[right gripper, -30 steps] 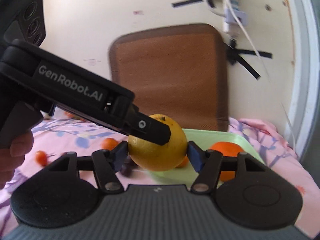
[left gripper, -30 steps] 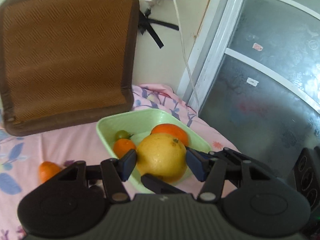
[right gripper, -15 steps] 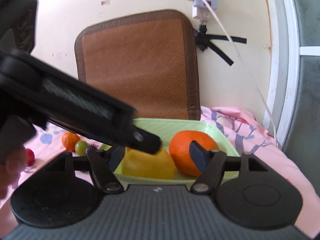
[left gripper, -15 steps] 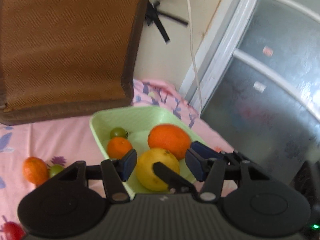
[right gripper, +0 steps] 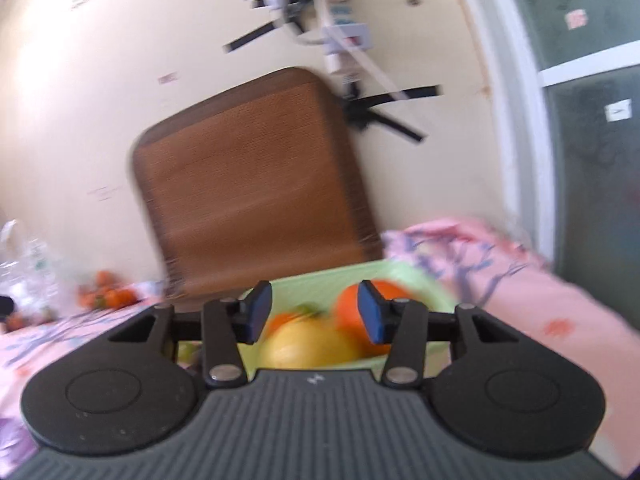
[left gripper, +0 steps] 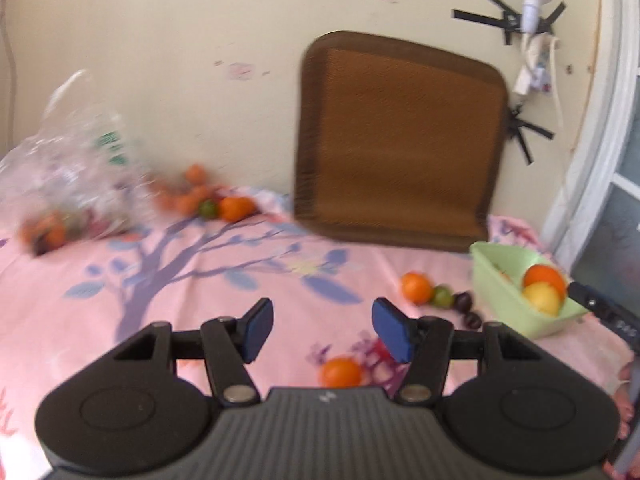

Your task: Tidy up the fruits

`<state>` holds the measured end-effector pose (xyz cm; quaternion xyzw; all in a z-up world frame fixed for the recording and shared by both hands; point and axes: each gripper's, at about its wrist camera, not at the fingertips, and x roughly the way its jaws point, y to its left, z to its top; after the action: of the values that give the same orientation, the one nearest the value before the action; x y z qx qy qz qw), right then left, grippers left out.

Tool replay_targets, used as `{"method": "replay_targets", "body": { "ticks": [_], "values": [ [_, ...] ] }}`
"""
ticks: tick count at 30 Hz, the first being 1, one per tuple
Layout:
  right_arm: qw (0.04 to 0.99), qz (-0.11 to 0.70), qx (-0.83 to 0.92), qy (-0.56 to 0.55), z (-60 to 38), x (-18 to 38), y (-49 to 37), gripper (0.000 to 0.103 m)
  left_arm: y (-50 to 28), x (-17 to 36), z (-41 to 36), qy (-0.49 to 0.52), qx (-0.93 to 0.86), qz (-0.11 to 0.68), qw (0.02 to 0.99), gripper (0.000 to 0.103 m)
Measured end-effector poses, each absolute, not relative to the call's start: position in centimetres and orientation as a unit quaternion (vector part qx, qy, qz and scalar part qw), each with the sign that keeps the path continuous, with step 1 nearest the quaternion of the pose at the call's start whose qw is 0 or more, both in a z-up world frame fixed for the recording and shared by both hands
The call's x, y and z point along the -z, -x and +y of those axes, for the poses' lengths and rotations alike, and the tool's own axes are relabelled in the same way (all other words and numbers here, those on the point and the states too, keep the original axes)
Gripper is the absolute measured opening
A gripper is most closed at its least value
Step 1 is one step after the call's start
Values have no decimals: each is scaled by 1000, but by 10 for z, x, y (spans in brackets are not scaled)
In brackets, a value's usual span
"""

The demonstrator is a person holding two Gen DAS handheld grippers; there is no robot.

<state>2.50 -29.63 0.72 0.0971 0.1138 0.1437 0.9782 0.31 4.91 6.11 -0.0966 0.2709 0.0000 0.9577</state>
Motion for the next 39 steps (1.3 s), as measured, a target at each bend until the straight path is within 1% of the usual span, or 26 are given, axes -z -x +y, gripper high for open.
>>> {"method": "replay_targets", "body": {
  "ticks": [5, 9, 14, 16, 25, 39],
  "values": [
    [955, 173, -221, -98, -245, 5, -1, 50, 7, -35, 51, 85, -12, 286, 954, 56],
    [941, 213, -246, -94, -213, 13, 7, 50, 12, -15, 43, 67, -18, 299, 952, 56],
    [947, 210, -235, -68, -196, 13, 16, 50, 17, 3, 41, 63, -25, 306, 950, 56],
    [947, 212, -230, -69, -197, 14, 15, 50, 19, 1, 42, 65, -29, 297, 952, 57],
    [945, 226, -226, -67, -194, 17, 12, 50, 16, 4, 36, 50, -39, 305, 950, 57],
    [946, 217, -228, -75, -197, 17, 14, 51, 17, 4, 36, 46, -43, 302, 951, 59]
  ]
}}
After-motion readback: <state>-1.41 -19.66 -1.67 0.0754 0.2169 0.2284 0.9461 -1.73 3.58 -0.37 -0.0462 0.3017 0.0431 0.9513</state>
